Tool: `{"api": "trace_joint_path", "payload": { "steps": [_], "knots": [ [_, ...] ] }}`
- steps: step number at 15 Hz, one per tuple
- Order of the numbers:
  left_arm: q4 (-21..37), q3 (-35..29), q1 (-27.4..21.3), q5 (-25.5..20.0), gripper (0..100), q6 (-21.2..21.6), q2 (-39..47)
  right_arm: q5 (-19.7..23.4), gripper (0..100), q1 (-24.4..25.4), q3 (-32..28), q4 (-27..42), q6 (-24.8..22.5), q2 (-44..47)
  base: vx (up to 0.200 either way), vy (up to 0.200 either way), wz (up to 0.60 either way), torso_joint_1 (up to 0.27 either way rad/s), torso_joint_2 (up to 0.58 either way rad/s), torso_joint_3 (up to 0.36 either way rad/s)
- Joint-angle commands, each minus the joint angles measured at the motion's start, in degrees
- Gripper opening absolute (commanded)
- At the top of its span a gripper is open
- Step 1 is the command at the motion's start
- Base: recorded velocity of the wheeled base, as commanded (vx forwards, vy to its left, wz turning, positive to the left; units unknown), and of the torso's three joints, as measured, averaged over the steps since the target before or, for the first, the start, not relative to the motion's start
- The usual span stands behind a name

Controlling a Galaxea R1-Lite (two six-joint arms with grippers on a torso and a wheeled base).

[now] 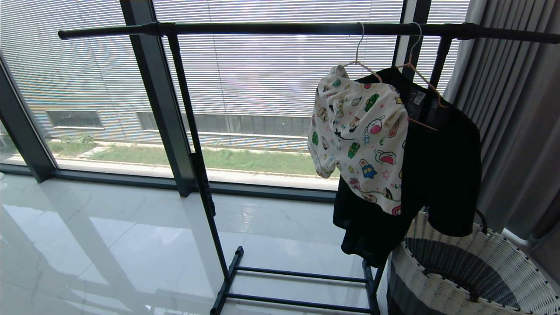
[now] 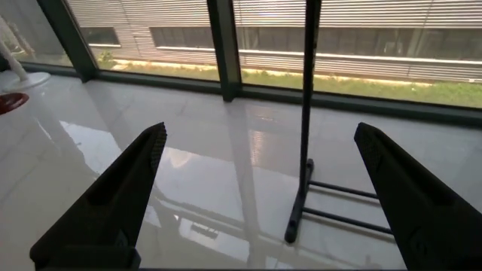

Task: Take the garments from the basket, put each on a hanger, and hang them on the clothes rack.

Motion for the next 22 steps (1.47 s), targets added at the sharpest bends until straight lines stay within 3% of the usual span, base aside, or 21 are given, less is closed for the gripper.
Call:
{"api": "trace_joint_path", "payload": {
  "steps": [1, 2, 4, 5, 6, 9, 13, 15, 22],
  "knots": [
    [0.08, 0.0, 0.03, -0.02, 100, 0.24, 0.27, -0.02, 100, 0.0, -0.07, -0.06, 0.27, 0.1, 0.0, 0.0, 0.0, 0.0, 0.0, 0.0],
    [-0.01, 0.0, -0.06, 1.12, 100, 0.06, 0.27, 0.15, 100, 0.0, -0.07, -0.06, 0.18, 0.1, 0.0, 0.0, 0.0, 0.0, 0.0, 0.0],
    [-0.01, 0.0, 0.03, 8.94, 100, -0.2, 0.27, 0.42, 100, 0.0, -0.07, -0.06, 0.09, 0.1, 0.0, 0.0, 0.0, 0.0, 0.0, 0.0],
    [-0.1, 0.0, 0.03, 14.92, 100, -0.91, 0.18, 0.42, 100, 0.0, -0.07, -0.06, -0.08, 0.1, 0.0, 0.0, 0.0, 0.0, 0.0, 0.0],
    [-0.01, 0.0, 0.03, 18.78, 100, -3.28, 0.27, 0.42, 100, 0.0, -0.07, -0.06, 0.0, 0.1, 0.0, 0.0, 0.0, 0.0, 0.0, 0.0],
    [0.08, 0.0, -0.5, 16.85, 100, -4.95, 0.27, 0.59, 100, 0.0, -0.16, 0.12, 2.9, 0.1, 0.0, 0.0, 0.0, 0.0, 0.0, 0.0],
    [0.34, 0.0, -0.76, 4.9, 100, -5.74, 0.53, 2.09, 100, 0.09, -0.16, 0.03, 4.75, 0.1, 0.0, 0.0, 0.0, 0.0, 0.0, 0.0],
    [2.54, 0.0, -0.76, 2.26, 100, -6.53, 0.27, 2.53, 100, 0.0, -0.07, -0.06, 4.31, 0.1, 0.0, 0.0, 0.0, 0.0, 0.0, 0.0],
    [2.71, 0.0, -0.76, 2.44, 100, -8.64, 0.27, 2.79, 100, 0.09, -0.16, 0.03, 3.7, 0.1, 0.0, 0.0, 0.0, 0.0, 0.0, 0.0]
  ]
}}
